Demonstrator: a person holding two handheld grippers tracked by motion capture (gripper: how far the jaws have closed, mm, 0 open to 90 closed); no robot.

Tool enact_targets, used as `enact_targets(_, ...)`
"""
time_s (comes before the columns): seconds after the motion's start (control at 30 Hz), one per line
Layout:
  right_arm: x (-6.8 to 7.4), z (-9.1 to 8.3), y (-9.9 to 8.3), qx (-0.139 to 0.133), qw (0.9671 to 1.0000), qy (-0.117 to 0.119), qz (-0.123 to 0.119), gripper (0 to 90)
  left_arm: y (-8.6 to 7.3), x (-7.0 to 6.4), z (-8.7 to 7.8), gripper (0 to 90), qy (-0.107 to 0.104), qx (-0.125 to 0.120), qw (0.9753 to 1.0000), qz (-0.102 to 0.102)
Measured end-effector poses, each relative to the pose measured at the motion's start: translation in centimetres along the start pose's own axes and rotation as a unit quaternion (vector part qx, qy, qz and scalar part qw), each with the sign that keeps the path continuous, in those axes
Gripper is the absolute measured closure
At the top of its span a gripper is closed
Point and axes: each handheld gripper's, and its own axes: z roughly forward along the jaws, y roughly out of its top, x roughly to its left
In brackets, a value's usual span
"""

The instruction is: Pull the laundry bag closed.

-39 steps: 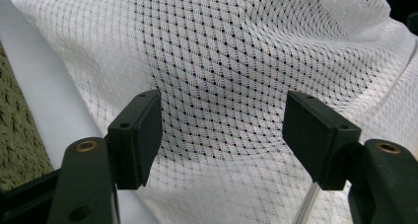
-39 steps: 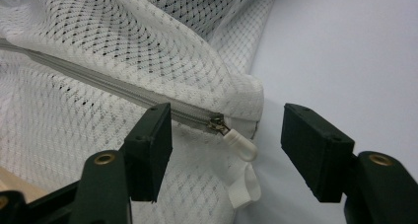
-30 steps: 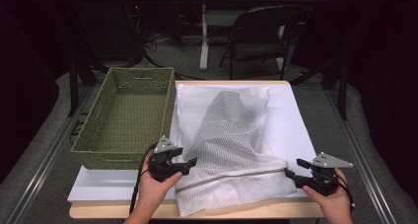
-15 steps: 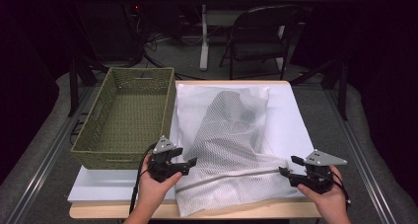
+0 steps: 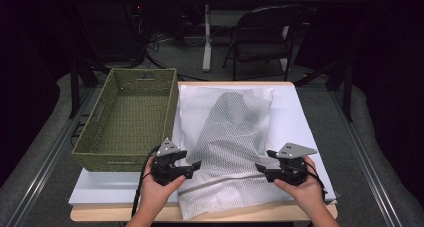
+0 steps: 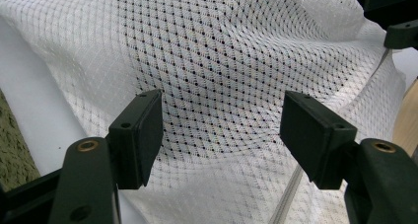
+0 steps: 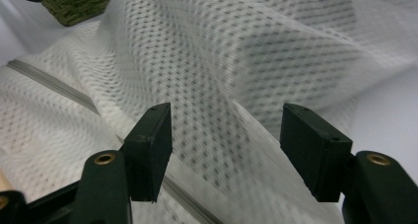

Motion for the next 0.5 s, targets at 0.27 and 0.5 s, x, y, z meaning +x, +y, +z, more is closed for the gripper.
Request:
enact_targets(0.27,2.2,2.1,0.7,0.014,0.9996,0.017,-0.02,37.1,0.0,0.0,0.1,33.2,-0.003,0.002,1.0,0.002)
enact_targets(0.5,3.5,2.7,-0.4,-0.006,0.9994,0.014,-0.032,36.9,-0.1,-0.1,0.2,33.2,-0.002,0.008,1.0,0.005)
